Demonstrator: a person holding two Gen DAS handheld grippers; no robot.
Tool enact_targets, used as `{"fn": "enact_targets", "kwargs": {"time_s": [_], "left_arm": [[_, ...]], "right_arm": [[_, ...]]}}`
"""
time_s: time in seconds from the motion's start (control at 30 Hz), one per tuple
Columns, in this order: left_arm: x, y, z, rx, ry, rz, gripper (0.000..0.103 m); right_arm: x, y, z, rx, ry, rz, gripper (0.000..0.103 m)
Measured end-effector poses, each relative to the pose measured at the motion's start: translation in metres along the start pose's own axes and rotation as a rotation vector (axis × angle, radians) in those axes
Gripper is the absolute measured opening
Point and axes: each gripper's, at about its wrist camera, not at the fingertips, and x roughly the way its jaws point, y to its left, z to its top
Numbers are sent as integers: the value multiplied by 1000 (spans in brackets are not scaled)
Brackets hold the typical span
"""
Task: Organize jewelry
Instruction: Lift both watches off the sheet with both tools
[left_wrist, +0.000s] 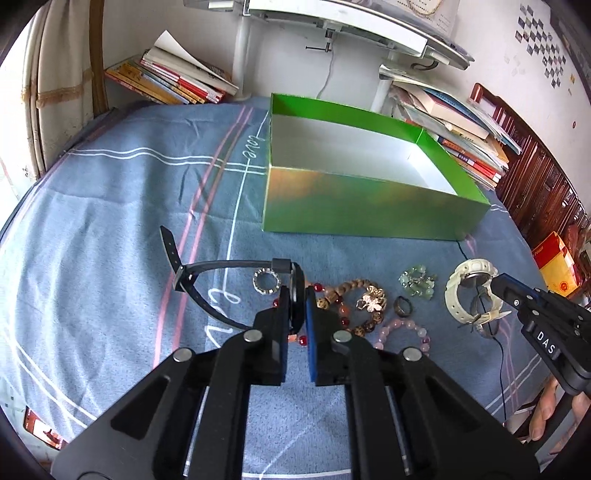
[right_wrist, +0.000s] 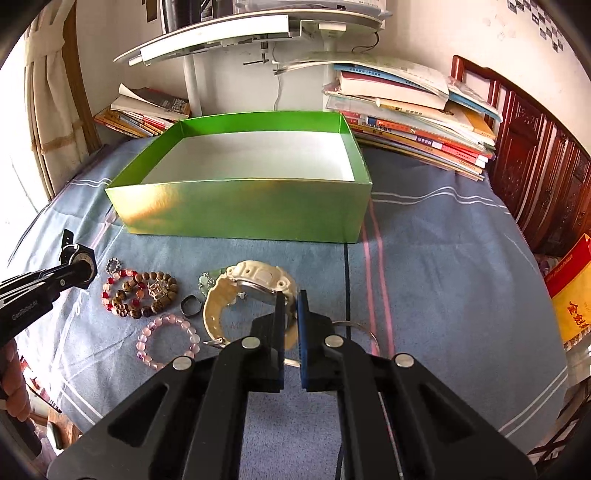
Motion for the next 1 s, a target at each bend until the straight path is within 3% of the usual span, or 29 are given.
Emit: {"fn": "enact_targets", "kwargs": {"time_s": [0.63,0.83,0.93,1.0], "left_arm": [[5,16,-8,-36,30,6,9],[6,18,-8,-36,30,12,9],[10,19,-9,-36,36,21,9],[13,21,-11,-42,43,32,13]], "right_arm": [[-1,2,-5,7,10,12,7],[-2,2,-4,-11,15,-20,8],[3,4,-8,-22,27,-25,42],[10,6,-10,-36,41,-35,48]]}}
